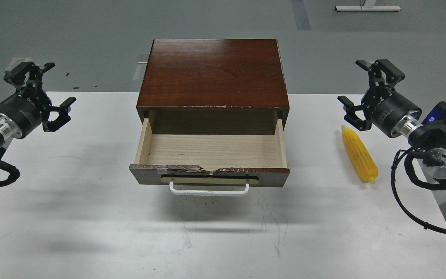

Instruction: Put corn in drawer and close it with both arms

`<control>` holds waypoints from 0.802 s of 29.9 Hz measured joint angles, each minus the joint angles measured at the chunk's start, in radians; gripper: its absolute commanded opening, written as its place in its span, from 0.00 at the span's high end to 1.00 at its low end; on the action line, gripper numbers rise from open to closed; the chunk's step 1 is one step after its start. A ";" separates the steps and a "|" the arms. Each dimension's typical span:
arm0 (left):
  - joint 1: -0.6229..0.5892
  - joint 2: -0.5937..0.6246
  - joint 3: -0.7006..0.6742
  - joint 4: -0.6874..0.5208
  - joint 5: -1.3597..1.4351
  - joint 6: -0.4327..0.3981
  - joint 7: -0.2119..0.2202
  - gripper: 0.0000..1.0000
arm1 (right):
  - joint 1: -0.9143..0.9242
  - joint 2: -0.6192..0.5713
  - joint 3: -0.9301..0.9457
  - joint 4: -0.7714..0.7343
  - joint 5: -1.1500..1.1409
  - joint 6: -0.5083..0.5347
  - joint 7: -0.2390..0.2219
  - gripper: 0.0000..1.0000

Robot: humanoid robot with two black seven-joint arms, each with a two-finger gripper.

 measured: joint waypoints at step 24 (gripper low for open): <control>0.008 0.012 -0.004 -0.048 0.000 0.004 -0.002 0.02 | -0.013 0.001 0.056 -0.025 -0.007 -0.001 0.013 0.00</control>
